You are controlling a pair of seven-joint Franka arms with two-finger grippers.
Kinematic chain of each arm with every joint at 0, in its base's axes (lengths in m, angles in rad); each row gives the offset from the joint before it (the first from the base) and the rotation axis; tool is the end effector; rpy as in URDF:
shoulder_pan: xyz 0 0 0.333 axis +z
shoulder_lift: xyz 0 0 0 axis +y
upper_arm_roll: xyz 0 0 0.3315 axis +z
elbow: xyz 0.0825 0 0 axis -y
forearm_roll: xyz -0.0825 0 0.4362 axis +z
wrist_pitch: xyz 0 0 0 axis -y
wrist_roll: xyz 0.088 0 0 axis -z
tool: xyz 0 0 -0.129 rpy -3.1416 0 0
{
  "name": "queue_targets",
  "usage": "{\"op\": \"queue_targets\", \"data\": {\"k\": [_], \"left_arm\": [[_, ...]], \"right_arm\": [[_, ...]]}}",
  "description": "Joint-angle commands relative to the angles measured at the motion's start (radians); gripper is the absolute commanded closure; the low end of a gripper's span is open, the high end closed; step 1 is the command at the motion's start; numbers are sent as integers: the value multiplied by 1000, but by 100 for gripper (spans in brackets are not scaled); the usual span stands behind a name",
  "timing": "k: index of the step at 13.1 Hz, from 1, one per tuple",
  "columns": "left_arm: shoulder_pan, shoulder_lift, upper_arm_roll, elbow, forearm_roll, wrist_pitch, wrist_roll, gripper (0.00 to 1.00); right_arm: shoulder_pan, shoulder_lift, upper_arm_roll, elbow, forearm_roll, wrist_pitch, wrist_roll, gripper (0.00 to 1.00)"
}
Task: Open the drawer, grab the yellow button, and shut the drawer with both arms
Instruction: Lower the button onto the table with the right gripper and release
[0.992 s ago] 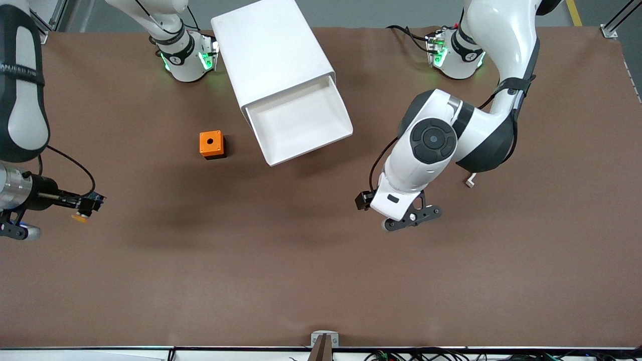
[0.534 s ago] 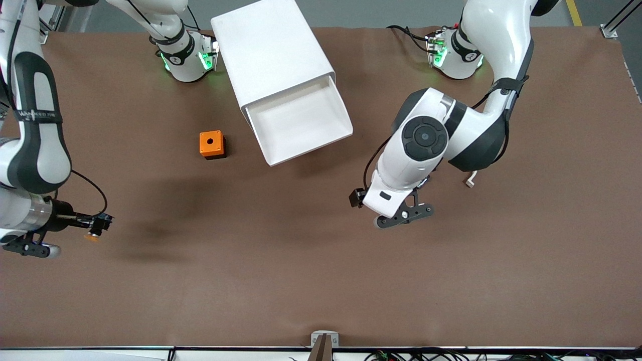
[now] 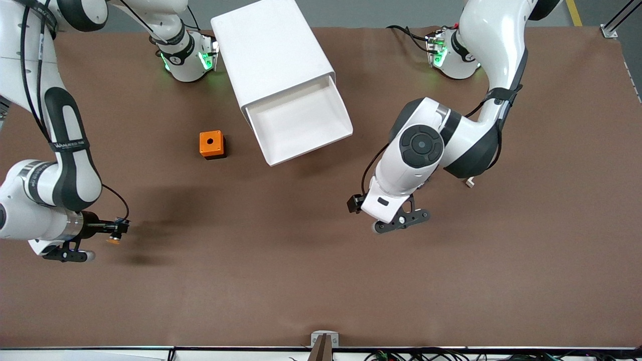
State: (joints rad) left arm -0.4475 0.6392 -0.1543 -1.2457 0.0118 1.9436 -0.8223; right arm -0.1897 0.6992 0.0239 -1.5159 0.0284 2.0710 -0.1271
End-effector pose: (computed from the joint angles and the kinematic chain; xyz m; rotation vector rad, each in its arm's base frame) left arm 0.6750 -0.4285 0.3742 3.0147 0.3782 -0.0035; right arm 0.7332 -0.1228 0.1975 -3.0729 0.0901 0.2104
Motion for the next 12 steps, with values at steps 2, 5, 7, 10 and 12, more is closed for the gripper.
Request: {"op": "queue_targets", "data": {"k": [2, 5, 7, 10, 12], "left_arm": [[-28, 2, -5, -6, 26, 18, -8, 0], [-36, 7, -5, -6, 22, 18, -6, 0], [-66, 19, -5, -6, 28, 18, -8, 0], [-77, 28, -7, -9, 16, 9, -6, 0], [-123, 39, -5, -11, 14, 5, -23, 0]], "right_arm": [[-17, 55, 14, 17, -21, 47, -80, 97], [-17, 83, 14, 17, -22, 70, -82, 91], [-11, 83, 14, 17, -22, 70, -72, 80], [-5, 80, 14, 35, -24, 67, -71, 24], [-10, 63, 16, 52, -18, 61, -75, 0]]}}
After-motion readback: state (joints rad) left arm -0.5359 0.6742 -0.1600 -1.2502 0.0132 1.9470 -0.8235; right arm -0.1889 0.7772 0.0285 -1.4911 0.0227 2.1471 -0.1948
